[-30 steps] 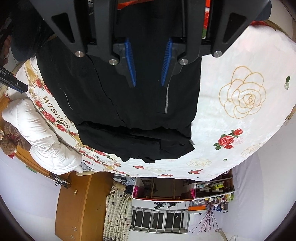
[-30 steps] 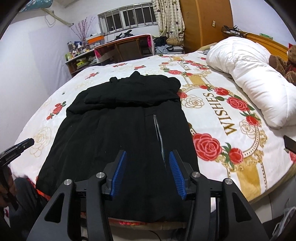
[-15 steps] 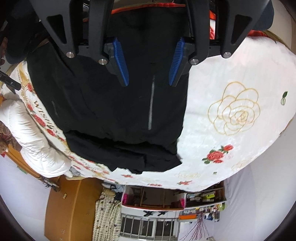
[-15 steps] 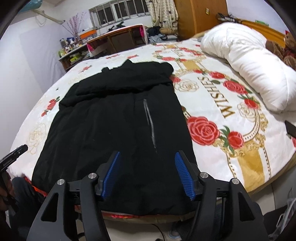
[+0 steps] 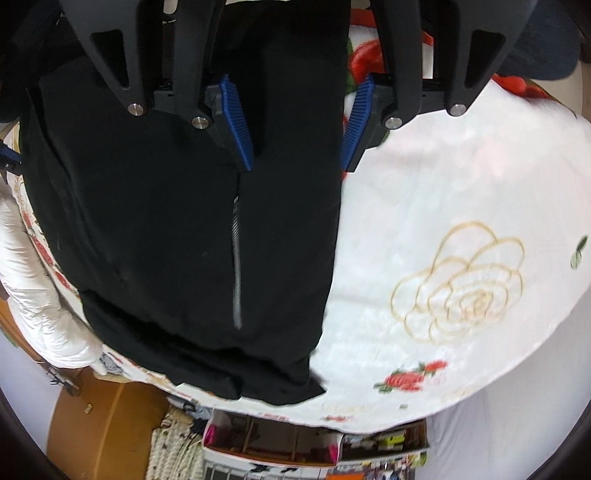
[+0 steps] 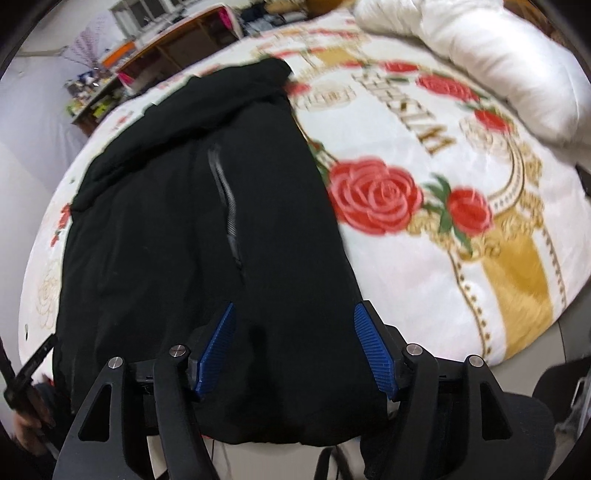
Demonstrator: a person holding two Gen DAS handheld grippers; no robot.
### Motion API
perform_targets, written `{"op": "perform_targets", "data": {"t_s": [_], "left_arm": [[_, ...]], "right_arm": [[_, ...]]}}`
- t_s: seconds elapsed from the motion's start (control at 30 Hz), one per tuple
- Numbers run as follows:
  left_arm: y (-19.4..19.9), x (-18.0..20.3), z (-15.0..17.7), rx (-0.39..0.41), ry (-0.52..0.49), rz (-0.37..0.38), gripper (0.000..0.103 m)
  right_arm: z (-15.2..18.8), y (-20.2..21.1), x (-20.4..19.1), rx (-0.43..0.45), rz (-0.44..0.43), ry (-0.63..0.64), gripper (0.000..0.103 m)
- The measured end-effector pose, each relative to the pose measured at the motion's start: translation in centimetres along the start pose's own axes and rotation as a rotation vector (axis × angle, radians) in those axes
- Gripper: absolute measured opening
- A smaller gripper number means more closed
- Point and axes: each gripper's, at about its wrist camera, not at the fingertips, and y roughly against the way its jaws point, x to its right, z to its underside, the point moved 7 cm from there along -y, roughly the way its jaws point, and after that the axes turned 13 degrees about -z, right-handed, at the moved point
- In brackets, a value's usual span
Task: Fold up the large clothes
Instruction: 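Open both tools and move them to the coat hem, then grasp the hem with both tools and lift it up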
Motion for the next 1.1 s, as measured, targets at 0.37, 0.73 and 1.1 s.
{"op": "perform_targets", "data": {"t_s": [0.37,0.73,1.1], "left_arm": [[-1.6,0.4,1.6,-0.047,0.016,0.01,0.06],[-2.2,1.3,1.9,-0.035,-0.03,-0.024,0.059],[0.4,1.8,0.8,0.006,-0.077,-0.012,0.015]], "right_arm": [[1.1,-1.8,1.2,-0.067,0.024,-0.049,0.076],[2.4,-2.5,2.3,-0.13,0.05,-0.094,0.08],[3.0,-0.1,-0.1,-0.07,-0.011,-0.004,0.027]]}}
